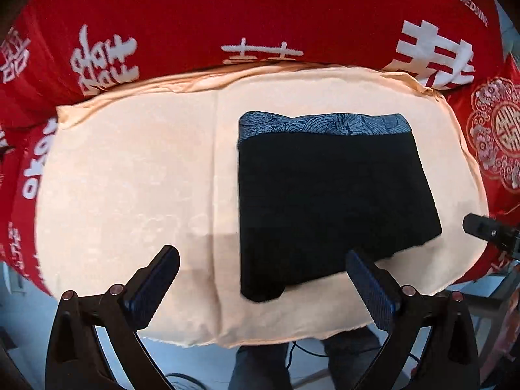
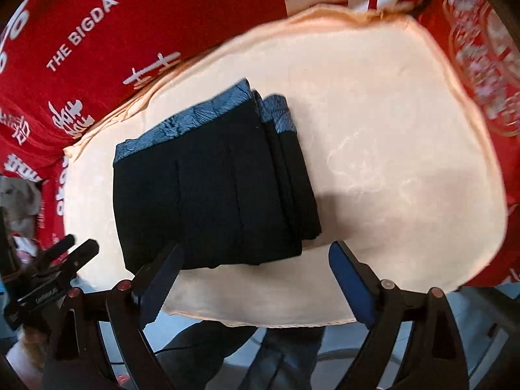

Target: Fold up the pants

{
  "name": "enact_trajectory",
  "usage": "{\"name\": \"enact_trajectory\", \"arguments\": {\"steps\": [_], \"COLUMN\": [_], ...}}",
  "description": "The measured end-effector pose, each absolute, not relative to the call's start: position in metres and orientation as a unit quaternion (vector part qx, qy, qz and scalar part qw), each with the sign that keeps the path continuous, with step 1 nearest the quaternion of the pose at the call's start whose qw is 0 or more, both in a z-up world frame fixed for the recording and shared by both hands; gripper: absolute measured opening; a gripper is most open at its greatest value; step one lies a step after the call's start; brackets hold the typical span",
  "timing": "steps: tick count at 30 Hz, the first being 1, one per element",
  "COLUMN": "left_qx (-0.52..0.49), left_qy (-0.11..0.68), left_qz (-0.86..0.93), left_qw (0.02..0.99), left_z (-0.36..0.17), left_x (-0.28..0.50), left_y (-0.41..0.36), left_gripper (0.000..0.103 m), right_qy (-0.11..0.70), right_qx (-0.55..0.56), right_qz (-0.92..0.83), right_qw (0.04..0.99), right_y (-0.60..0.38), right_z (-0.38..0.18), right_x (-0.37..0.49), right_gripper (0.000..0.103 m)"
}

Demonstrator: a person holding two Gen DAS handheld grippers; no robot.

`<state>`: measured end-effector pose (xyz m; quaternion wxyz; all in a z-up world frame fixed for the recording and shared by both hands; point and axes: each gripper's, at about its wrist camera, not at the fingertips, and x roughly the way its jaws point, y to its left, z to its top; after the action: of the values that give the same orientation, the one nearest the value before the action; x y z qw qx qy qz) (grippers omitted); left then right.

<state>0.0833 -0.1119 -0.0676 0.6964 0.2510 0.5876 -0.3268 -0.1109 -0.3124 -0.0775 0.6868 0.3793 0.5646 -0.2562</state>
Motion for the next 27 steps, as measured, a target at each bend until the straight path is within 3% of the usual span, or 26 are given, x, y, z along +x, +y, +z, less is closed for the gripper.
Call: {"name": "enact_trajectory", "arguments": {"steps": [9, 27], "left_qx": [0.249, 0.263], "left_qy": [0.584, 0.571], "left_qz": [-0.323, -0.289], "left_qw": [0.702, 0.721], "left_z": [-0.034, 0.0], "left_x": [0.072, 0.055], "left_y": [-0.084, -0.076], "left_gripper": [0.103, 0.103], "right_qy": [0.582, 0.607], "right_qx": [0.303, 0.284], "right_qz": [-0.283, -0.283], "right_qw": [0.7, 0.686], "right_y": [-0.265, -0.237], "right_z": [-0.032, 0.008], "right_x": [-0.099, -0.101], "right_gripper": [0.093, 0.093]}}
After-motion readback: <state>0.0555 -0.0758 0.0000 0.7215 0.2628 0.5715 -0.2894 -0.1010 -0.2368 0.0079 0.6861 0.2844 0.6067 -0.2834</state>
